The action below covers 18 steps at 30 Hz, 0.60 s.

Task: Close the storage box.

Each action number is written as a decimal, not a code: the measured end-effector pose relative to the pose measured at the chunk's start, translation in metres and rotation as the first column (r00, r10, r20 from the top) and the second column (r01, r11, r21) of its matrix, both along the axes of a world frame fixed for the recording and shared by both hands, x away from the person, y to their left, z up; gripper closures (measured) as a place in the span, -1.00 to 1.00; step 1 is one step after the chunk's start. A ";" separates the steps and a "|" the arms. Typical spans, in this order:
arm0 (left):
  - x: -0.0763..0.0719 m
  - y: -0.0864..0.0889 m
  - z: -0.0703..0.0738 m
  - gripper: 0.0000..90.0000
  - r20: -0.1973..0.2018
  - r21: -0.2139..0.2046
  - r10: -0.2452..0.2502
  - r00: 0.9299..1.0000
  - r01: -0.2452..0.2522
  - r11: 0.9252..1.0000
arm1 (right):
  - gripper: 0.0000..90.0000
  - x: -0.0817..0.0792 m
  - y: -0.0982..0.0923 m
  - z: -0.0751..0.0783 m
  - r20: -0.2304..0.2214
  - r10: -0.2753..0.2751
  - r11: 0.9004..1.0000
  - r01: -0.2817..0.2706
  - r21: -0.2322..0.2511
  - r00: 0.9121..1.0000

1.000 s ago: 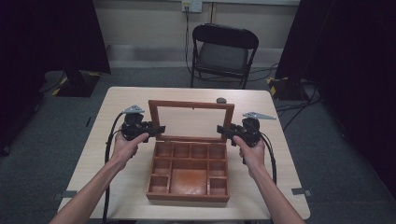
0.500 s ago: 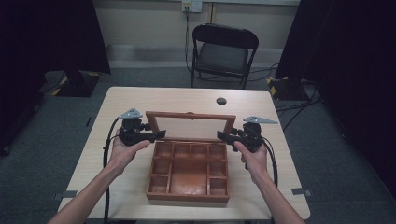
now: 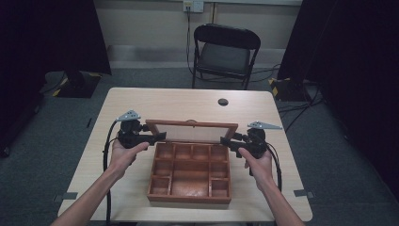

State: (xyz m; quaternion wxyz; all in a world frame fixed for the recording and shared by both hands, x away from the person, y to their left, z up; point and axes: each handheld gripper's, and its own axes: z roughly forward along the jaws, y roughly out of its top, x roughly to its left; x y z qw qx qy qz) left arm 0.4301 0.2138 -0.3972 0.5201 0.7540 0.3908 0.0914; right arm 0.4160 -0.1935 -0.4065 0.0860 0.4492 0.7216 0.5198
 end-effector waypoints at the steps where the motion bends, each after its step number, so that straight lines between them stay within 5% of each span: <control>1: 0.000 0.000 0.000 -0.45 0.000 0.000 -0.002 1.000 0.002 1.000 | -0.41 -0.001 -0.002 0.002 -0.005 -0.022 1.000 0.022 -0.002 1.000; 11: 0.001 -0.002 0.001 -0.48 -0.002 0.007 -0.008 1.000 0.008 1.000 | -0.43 -0.005 -0.020 0.001 -0.041 -0.056 0.995 0.052 -0.086 0.998; 14: 0.000 -0.002 0.001 -0.45 -0.001 0.004 -0.007 1.000 0.007 1.000 | -0.31 -0.003 -0.026 -0.001 -0.038 -0.090 0.983 0.083 -0.165 0.995; 18: -0.002 -0.004 0.002 -0.45 -0.004 0.007 -0.019 1.000 0.019 1.000 | -0.31 0.000 -0.034 -0.001 -0.043 -0.130 0.977 0.120 -0.175 0.991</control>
